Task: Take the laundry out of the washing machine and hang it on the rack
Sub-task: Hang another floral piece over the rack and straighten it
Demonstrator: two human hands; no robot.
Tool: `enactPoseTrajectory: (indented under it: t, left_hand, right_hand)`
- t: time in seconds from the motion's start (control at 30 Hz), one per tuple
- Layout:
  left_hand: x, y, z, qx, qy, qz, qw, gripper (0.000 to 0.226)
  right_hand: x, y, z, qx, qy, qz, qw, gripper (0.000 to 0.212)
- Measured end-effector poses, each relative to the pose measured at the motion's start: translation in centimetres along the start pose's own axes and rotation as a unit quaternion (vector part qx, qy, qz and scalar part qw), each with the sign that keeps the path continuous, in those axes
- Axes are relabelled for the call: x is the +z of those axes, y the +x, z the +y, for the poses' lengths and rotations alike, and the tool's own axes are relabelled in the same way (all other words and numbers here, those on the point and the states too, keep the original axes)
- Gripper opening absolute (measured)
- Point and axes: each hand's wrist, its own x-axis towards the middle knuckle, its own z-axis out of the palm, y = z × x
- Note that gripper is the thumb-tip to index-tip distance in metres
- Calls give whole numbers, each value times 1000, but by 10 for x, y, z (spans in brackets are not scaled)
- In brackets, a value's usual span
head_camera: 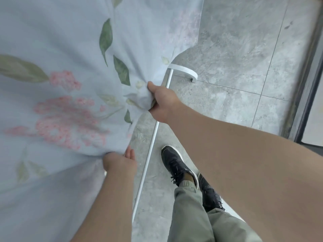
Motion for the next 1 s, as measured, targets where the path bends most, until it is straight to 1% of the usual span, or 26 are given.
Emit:
enactPoseTrajectory:
  t: [0.03, 0.07, 0.13, 0.17, 0.2, 0.27, 0.3, 0.33, 0.37, 0.43, 0.47, 0.5, 0.6, 0.63, 0.7, 0.77, 0.83, 0.87, 0.93, 1.0]
  left_hand:
    - [10, -8, -10, -21, 8, -22, 1000, 41]
    - [20, -16, -19, -34, 14, -50, 998, 40]
    - [37, -29, -30, -24, 49, -103, 993, 29]
    - [45, -37, -38, -16, 83, -128, 988, 30]
    - [52, -44, -43, -10, 118, -156, 981, 37]
    - [66, -60, -46, 2, 174, -229, 958, 60]
    - [71, -62, -45, 10, 185, -257, 949, 71]
    - [75, -62, -43, 16, 187, -270, 944, 76]
    - [78, -60, -39, 17, 180, -280, 943, 73]
    - [80, -50, -32, -19, 113, -302, 946, 51]
    - [83, -46, -28, -42, 66, -306, 949, 41]
    - [84, -39, -23, -44, 31, -295, 954, 35]
    - [89, -20, -3, 16, -15, -213, 977, 23]
    - [91, -18, 1, 26, -18, -202, 979, 22]
    - [98, -19, -3, 19, 11, -214, 977, 25]
    - [104, -26, -8, -18, 45, -244, 969, 31]
    - [112, -36, -14, -50, 49, -274, 959, 39]
    - [116, -40, -15, -46, 45, -266, 962, 37]
    - [124, -43, -17, -14, 34, -206, 978, 29]
    - [129, -44, -16, 13, 23, -141, 990, 28]
  right_hand:
    - [0, 3, 1, 2, -3, 2, 1000, 33]
    - [0, 6, 1, 4, 3, 1, 1000, 33]
    - [8, 12, 2, 5, 20, -1, 1000, 32]
    - [10, 14, 2, 1, 20, 0, 1000, 32]
    - [14, 14, 2, 2, 15, 2, 1000, 33]
    - [21, 17, -2, 0, 3, 7, 1000, 34]
    - [22, 20, -4, -1, -3, 10, 1000, 34]
    - [24, 22, -7, 0, -8, 9, 1000, 34]
    - [26, 22, -10, 2, -14, 12, 1000, 34]
    - [26, 27, -18, 10, -33, 18, 999, 34]
    - [23, 30, -23, 17, -46, 20, 999, 35]
    - [20, 31, -27, 24, -59, 18, 998, 35]
    - [10, 29, -39, 61, -93, -14, 994, 32]
    - [6, 28, -44, 67, -103, -20, 992, 31]
    - [-4, 27, -54, 67, -119, -21, 990, 28]
    - [-8, 25, -58, 82, -118, -35, 989, 24]
    - [-10, 23, -59, 94, -122, -46, 987, 22]
    - [-9, 21, -59, 99, -121, -49, 987, 22]
    - [-10, 18, -59, 109, -110, -54, 987, 24]
    - [-9, 14, -63, 114, -83, -60, 988, 31]
